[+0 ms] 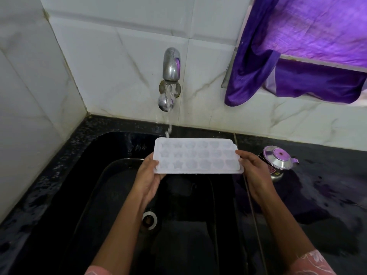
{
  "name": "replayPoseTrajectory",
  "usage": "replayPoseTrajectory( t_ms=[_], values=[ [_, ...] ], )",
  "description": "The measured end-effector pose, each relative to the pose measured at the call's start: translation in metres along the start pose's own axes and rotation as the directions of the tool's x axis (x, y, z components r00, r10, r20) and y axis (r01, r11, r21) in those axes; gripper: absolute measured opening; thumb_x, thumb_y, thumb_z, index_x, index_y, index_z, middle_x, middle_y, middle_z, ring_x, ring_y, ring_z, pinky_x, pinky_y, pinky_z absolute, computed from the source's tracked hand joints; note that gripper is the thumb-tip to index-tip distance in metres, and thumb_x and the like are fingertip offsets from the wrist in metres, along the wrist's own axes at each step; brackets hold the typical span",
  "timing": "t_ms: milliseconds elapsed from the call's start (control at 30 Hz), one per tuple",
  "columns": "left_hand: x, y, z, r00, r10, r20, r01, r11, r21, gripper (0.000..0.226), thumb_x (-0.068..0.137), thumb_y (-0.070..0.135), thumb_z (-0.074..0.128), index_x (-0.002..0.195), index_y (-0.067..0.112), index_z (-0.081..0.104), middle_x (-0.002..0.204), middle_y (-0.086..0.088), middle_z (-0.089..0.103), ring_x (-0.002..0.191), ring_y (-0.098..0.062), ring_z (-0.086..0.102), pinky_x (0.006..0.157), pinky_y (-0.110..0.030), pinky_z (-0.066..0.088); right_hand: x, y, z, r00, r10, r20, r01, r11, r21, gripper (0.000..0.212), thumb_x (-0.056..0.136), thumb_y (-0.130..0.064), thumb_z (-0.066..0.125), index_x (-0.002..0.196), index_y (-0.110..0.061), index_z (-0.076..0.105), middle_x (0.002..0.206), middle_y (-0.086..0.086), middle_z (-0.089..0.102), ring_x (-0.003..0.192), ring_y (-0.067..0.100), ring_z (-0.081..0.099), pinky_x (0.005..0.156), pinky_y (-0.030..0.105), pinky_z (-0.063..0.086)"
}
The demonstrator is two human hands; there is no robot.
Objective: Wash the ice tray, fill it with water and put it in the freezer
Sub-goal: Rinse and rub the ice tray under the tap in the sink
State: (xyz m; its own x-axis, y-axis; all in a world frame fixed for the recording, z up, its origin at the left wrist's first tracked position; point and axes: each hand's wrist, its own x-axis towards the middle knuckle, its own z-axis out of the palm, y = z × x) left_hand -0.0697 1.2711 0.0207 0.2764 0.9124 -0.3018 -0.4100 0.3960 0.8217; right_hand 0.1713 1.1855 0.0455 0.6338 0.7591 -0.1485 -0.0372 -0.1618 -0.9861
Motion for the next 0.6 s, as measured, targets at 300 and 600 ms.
replayPoseTrajectory(
  t_ms=[300, 600],
  values=[
    [-0.024, 0.01, -0.058, 0.978, -0.001, -0.207, -0.007, 0.999, -0.035, 0.036, 0.099, 0.022, 0.04, 0.133, 0.009, 0.041, 0.123, -0.013, 0.058, 0.106, -0.027, 0.059, 0.073, -0.045, 0.051, -0.024, 0.015, 0.053, 0.988, 0.01, 0.151, -0.001, 0.998, -0.056, 0.028, 0.089, 0.0, 0.05, 0.102, -0.016, 0.067, 0.114, 0.008, 0.065, 0.106, 0.024, 0.061, 0.093, 0.04, 0.049],
    [-0.04, 0.04, -0.119, 0.914, 0.129, -0.385, -0.118, 0.992, 0.051, 0.025, 0.101, 0.019, 0.034, 0.119, 0.012, 0.05, 0.108, -0.01, 0.061, 0.092, -0.021, 0.06, 0.055, -0.034, 0.058, -0.046, 0.011, 0.106, 0.921, 0.012, 0.389, 0.003, 0.999, -0.04, 0.026, 0.089, 0.005, 0.047, 0.103, -0.009, 0.063, 0.108, 0.007, 0.066, 0.104, 0.024, 0.063, 0.089, 0.038, 0.053]
  ],
)
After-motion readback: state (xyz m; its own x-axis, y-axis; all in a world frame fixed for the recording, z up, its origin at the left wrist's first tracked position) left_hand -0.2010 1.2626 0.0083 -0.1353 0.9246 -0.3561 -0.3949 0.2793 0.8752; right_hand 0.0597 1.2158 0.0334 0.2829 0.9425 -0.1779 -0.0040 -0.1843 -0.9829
